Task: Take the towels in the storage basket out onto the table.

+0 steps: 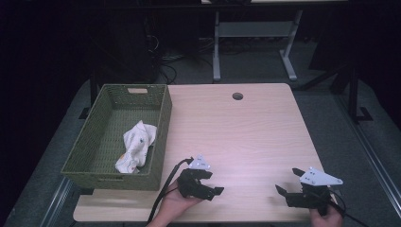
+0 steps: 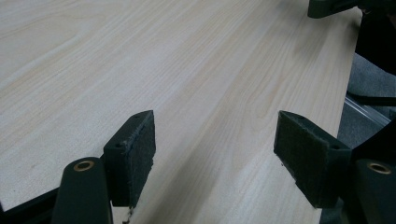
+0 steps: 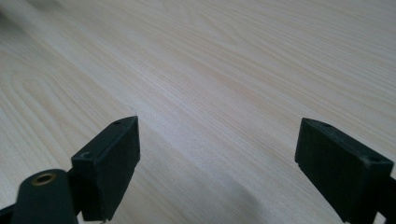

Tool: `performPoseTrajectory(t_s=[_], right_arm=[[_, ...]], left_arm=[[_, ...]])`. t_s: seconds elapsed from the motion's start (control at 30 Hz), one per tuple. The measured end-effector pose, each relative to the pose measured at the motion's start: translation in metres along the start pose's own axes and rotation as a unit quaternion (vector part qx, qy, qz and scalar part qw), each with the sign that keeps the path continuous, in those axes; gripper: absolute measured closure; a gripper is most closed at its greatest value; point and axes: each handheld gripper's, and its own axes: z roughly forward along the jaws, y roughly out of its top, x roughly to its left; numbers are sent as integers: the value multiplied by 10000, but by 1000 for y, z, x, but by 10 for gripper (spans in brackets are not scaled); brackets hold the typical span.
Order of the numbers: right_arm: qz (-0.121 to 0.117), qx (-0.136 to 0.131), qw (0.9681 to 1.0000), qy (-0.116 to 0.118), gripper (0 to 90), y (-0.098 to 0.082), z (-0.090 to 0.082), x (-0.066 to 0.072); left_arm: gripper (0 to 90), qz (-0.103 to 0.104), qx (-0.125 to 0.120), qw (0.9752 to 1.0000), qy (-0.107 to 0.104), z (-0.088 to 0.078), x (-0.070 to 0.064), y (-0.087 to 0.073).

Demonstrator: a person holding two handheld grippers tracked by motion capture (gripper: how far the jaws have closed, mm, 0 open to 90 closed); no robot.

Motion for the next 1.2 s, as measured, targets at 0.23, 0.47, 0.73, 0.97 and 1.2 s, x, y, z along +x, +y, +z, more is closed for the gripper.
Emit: performPoseTrajectory(t_s=[0.23,0.47,0.73,0.97,1.2], right_arm=[[40,-9,10000,-15,136,0,0,0],[-6,22,10000,-33,136,2,0,5],[-46,-15,10000,-17,136,2,-1,5],[-31,-37,10000,-34,136,1,-2,3],[-39,-14,10000,-18,137,1,-1,4]], left_arm=[[293,105,43,9999,25,1,-3,-1],[287,142,85,9996,-210,-7,-4,9],[284,303,184,9994,-57,-15,1,34],[284,466,386,9982,-3,-21,6,58],[271,281,522,9981,-140,-28,17,86]])
